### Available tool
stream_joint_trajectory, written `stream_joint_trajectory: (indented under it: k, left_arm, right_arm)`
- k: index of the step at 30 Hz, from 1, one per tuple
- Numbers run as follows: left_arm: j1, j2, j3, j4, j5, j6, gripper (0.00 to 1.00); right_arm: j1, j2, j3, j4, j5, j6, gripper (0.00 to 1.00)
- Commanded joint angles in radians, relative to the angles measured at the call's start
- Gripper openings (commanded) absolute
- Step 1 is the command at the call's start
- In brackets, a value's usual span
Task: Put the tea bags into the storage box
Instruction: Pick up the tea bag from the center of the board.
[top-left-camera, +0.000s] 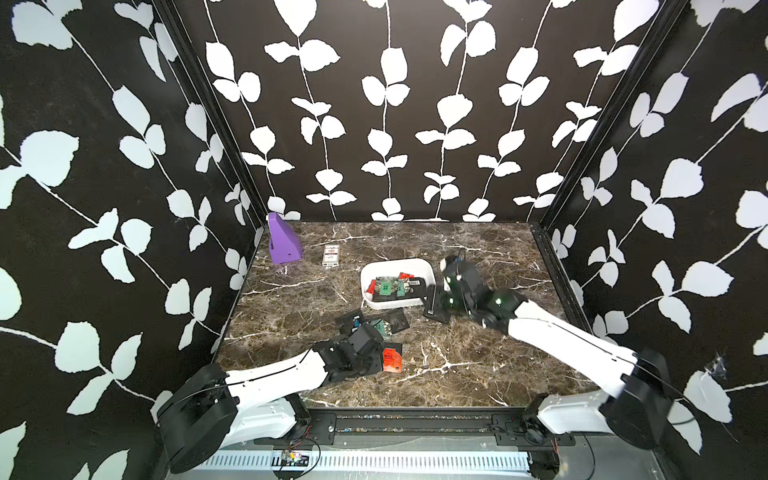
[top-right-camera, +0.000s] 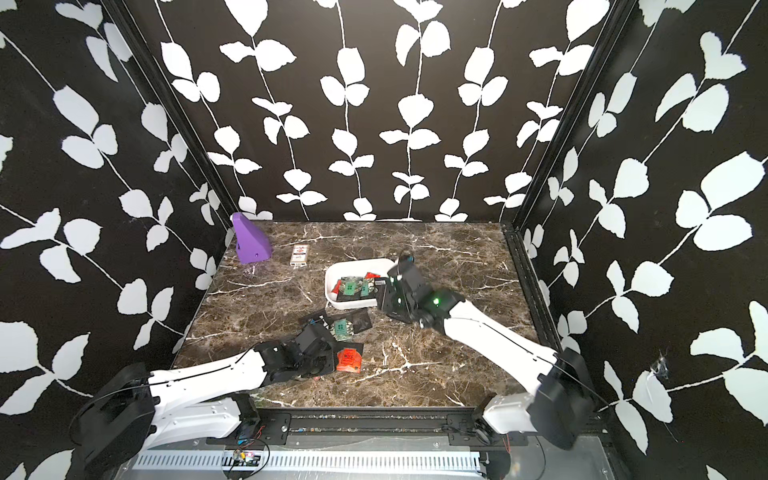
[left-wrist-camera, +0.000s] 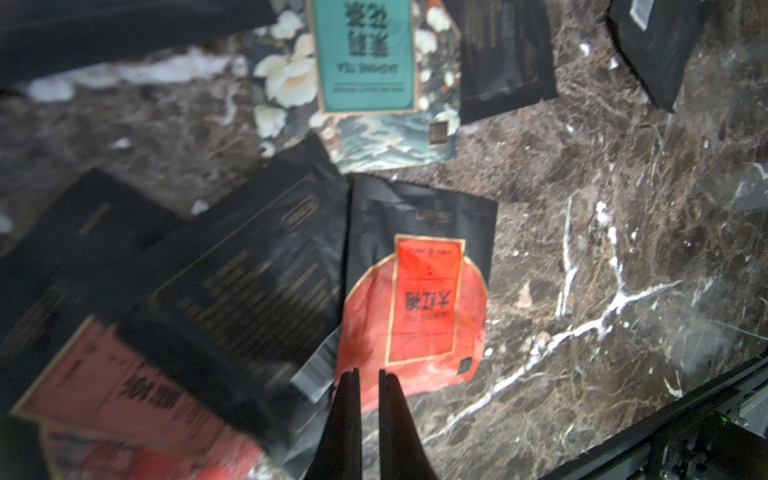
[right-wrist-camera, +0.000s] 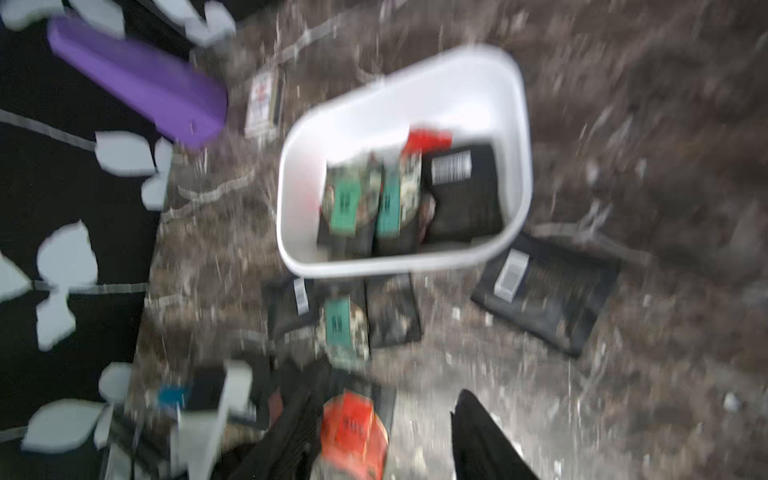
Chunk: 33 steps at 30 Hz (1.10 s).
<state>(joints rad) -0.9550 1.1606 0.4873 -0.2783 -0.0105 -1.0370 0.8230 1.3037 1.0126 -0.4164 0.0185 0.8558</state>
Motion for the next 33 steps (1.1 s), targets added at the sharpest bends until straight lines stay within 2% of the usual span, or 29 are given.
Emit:
stream_joint_trajectory:
  k: [1, 9, 14, 17, 23, 29, 33]
  left_arm:
    - [-0.005, 0.018, 0.033, 0.029, 0.005, 0.017, 0.08]
    - [-0.020, 0.133, 0.087, 0.072, 0.017, 0.020, 0.07]
    - [-0.034, 0.171, 0.120, 0.060, 0.007, 0.014, 0.03]
    - [-0.034, 0.131, 0.124, 0.002, -0.037, 0.020, 0.03]
    - [-0.033, 0.036, 0.085, -0.042, -0.116, 0.016, 0.06]
    - [-0.033, 0.092, 0.066, 0.001, -0.077, -0.012, 0.00]
    - [-0.033, 0.114, 0.035, 0.074, -0.049, -0.056, 0.00]
  right_arm:
    - [0.064, -0.059, -0.142, -0.019, 0.061, 0.090, 0.54]
    - [0.137, -0.183, -0.404, 0.058, 0.086, 0.261, 0.53]
    - [0.173, -0.185, -0.428, 0.083, 0.083, 0.286, 0.53]
    - [0.192, -0.160, -0.434, 0.139, 0.062, 0.308, 0.53]
    - [0.246, -0.045, -0.431, 0.325, 0.032, 0.355, 0.51]
    - [0.301, 0.147, -0.327, 0.415, -0.004, 0.359, 0.50]
    - [0.321, 0.225, -0.251, 0.386, -0.014, 0.338, 0.49]
